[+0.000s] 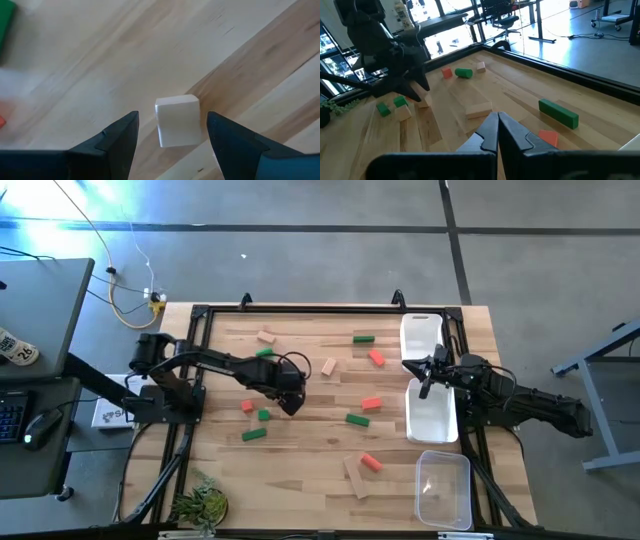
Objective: Sort & place blocks by color
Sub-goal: Put the brown block into the top white bin
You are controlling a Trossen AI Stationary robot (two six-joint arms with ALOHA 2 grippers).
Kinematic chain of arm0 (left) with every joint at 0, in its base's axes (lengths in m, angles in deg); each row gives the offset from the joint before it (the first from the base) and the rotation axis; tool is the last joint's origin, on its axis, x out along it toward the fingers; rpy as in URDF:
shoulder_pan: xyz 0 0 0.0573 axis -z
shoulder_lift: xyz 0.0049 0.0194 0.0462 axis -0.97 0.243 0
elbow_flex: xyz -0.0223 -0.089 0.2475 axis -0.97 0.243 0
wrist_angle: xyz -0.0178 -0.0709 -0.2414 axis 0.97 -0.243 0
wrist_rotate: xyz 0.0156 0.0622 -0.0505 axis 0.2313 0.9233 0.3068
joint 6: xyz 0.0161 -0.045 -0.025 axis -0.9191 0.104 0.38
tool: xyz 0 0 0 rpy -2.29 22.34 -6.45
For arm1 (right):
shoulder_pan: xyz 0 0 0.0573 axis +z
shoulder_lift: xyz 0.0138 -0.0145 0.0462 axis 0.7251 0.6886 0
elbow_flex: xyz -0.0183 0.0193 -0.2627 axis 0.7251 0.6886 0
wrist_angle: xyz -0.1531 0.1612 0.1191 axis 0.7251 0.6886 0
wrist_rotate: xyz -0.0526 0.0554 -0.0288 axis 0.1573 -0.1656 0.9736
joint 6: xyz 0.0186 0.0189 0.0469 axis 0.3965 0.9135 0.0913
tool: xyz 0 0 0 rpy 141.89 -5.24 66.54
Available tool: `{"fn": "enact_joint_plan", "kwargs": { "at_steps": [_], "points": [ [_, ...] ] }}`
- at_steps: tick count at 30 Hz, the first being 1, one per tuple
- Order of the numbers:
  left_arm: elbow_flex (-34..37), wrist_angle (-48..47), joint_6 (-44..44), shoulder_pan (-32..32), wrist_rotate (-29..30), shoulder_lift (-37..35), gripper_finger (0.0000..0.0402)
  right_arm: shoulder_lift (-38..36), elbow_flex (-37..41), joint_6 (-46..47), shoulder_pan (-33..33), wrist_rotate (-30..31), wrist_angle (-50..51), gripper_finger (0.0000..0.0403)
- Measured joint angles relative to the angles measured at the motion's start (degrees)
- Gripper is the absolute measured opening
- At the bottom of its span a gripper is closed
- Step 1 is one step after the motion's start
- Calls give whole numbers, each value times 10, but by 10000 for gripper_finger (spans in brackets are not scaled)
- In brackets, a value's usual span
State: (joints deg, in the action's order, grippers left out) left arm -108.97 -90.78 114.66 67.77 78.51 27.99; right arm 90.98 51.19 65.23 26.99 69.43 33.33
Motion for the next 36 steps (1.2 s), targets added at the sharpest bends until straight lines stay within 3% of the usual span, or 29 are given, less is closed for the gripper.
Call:
{"fn": "enact_joint_plan", "kwargs": {
  "at_steps": [18,36],
  "points": [
    [1,3,-19,-15,0,13,223,0,0,0,0,0,0,0],
    [0,3,-40,-32,-76,50,221,0,0,0,0,0,0,0]
  ]
}}
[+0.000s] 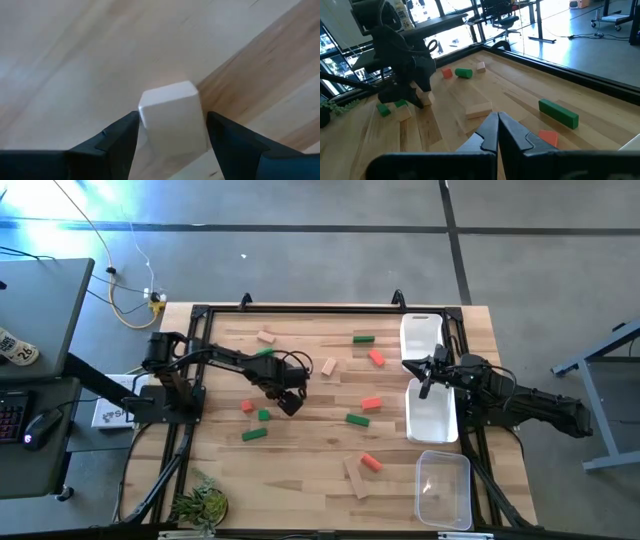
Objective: Sort & place blocks by color
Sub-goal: Put the brown block into the top white bin
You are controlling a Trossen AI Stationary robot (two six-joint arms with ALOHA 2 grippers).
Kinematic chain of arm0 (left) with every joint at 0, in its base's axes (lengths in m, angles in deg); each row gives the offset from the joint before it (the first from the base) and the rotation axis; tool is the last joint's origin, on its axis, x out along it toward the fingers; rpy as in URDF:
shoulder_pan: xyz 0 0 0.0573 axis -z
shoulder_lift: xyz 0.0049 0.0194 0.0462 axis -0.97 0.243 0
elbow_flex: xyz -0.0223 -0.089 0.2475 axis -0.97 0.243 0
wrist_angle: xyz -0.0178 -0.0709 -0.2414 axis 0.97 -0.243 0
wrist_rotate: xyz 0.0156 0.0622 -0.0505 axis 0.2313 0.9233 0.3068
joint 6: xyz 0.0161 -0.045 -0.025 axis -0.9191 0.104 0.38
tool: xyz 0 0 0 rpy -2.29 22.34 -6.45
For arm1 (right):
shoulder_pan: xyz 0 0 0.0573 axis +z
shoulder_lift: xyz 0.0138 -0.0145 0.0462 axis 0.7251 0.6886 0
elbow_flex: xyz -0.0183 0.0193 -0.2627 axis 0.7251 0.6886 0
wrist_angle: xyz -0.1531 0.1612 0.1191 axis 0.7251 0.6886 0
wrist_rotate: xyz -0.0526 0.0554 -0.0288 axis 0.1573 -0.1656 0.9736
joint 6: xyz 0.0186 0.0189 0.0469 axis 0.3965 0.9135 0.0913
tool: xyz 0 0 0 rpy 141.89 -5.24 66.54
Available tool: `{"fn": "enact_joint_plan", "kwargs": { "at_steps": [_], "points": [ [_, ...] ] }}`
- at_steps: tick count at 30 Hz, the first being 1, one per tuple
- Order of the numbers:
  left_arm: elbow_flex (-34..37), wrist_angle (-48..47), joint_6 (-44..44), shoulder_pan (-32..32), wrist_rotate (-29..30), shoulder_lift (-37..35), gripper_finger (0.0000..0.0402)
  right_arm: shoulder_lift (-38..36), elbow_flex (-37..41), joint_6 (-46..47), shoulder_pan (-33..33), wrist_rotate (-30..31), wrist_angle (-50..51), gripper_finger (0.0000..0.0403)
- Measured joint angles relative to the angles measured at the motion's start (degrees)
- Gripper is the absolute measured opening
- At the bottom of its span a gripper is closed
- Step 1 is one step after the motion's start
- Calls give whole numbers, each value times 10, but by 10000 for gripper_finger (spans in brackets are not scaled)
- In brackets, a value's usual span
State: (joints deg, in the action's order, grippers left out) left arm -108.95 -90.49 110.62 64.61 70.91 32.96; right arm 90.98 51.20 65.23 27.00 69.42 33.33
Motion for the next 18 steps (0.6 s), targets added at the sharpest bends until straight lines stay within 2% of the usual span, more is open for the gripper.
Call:
{"fn": "enact_joint_plan", "kwargs": {
  "at_steps": [18],
  "points": [
    [0,15,-4,10,18,3,126,0,0,0,0,0,0,0]
  ]
}}
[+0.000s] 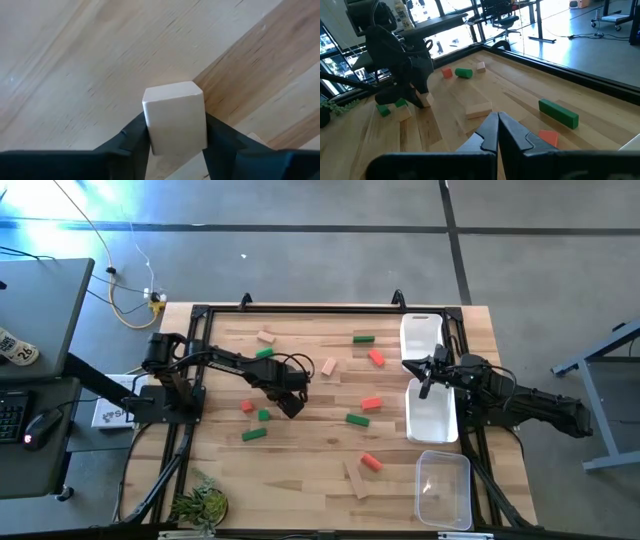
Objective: Sort & place blocks by color
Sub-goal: Put the brown block into the top white bin
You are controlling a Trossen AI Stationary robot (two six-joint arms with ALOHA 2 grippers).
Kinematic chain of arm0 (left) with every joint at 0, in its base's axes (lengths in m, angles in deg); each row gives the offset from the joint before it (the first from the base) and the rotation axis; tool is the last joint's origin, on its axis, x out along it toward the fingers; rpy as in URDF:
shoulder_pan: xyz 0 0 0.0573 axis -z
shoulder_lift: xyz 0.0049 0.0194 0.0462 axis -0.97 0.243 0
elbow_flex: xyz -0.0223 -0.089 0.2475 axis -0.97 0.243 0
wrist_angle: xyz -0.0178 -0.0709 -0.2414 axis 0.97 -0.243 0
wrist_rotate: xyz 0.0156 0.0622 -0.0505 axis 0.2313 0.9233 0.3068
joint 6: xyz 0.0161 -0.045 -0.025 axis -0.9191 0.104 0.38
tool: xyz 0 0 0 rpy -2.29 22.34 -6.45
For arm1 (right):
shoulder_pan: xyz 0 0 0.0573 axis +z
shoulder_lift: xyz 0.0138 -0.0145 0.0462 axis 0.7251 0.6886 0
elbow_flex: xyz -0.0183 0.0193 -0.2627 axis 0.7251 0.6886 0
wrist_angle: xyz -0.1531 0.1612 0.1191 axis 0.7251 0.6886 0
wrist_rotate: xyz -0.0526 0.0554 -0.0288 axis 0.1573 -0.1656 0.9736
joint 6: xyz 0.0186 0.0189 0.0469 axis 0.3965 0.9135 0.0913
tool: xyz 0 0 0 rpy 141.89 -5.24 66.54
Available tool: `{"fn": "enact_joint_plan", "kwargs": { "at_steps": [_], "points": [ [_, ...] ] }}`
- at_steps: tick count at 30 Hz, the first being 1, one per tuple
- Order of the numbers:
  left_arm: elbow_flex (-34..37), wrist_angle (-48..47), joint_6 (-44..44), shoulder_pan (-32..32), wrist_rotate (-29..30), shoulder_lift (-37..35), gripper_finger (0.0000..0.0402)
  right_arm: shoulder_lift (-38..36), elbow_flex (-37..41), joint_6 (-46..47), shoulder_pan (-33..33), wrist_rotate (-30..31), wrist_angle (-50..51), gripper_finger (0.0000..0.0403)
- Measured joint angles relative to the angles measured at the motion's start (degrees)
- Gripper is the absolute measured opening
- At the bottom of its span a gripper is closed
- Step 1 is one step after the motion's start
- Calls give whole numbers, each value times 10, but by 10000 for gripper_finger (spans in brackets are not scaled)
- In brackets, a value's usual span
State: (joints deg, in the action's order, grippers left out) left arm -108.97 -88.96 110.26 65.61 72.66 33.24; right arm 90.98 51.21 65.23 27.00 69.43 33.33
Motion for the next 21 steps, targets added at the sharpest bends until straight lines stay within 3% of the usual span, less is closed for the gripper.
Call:
{"fn": "enact_joint_plan", "kwargs": {
  "at_steps": [14,21],
  "points": [
    [-27,37,-27,14,-58,4,118,0,0,0,0,0,0,0],
    [-59,144,-4,30,-93,4,118,0,0,0,0,0,0,0]
  ]
}}
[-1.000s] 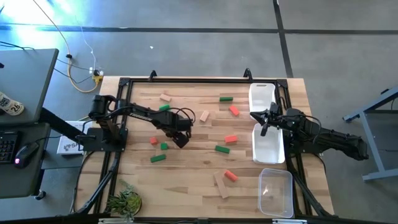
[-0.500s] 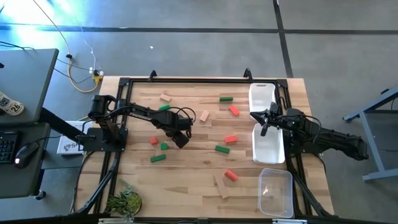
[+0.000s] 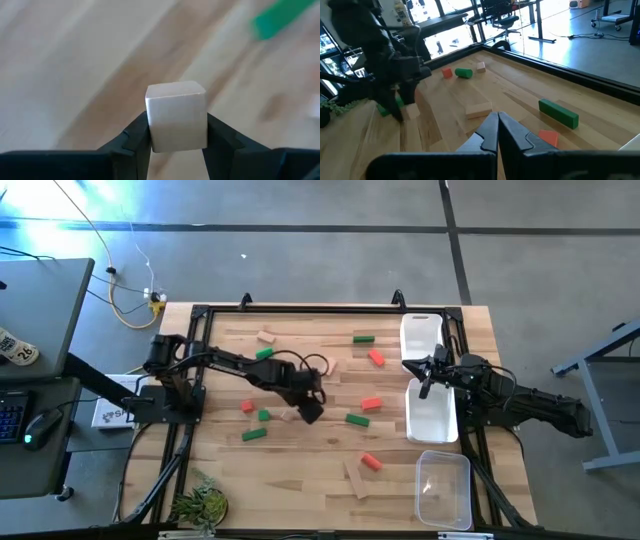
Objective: Sort & place blocks by color
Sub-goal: Put the brown block into the top white bin
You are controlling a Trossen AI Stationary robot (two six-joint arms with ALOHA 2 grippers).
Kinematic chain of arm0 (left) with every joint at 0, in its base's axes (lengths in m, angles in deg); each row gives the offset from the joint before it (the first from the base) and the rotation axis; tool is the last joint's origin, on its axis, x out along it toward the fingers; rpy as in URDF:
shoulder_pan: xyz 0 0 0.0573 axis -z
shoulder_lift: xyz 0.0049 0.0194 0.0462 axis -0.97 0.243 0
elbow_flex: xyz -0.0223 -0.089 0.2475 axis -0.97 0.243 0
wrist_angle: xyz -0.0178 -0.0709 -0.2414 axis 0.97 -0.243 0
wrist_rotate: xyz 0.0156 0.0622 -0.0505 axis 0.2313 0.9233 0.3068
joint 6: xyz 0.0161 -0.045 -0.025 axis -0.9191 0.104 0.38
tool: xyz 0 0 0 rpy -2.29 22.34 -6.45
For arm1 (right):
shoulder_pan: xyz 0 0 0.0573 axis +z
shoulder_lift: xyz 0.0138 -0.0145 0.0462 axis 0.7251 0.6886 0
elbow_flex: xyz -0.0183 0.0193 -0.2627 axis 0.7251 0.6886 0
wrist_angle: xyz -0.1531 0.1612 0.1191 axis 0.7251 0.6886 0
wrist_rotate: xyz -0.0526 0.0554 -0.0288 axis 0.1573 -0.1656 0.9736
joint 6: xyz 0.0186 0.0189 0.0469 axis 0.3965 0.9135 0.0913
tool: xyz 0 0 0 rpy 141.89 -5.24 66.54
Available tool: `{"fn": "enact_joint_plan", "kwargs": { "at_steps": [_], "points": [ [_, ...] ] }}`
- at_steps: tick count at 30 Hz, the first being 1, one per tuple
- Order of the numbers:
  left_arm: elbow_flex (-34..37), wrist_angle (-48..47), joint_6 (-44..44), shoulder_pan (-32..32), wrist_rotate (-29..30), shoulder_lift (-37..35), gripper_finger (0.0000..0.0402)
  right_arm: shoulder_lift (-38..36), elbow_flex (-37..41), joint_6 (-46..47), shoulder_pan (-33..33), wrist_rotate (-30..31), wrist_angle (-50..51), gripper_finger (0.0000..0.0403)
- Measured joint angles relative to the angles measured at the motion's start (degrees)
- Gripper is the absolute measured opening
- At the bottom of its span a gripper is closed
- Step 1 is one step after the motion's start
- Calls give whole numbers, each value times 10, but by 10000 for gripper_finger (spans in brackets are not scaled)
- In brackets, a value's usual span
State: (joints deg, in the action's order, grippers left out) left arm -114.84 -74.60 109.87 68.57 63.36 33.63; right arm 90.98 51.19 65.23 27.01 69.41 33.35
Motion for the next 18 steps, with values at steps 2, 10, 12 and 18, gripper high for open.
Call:
{"fn": "enact_joint_plan", "kwargs": {
  "at_steps": [2,10,12,18],
  "points": [
    [-7,38,12,5,-3,0,118,0,0,0,0,0,0,0],
    [-42,139,18,22,-28,-1,118,0,0,0,0,0,0,0],
    [-53,151,17,25,-37,-1,118,0,0,0,0,0,0,0],
    [-80,170,0,32,-57,-2,117,0,0,1,0,16,-2,0]
  ]
}}
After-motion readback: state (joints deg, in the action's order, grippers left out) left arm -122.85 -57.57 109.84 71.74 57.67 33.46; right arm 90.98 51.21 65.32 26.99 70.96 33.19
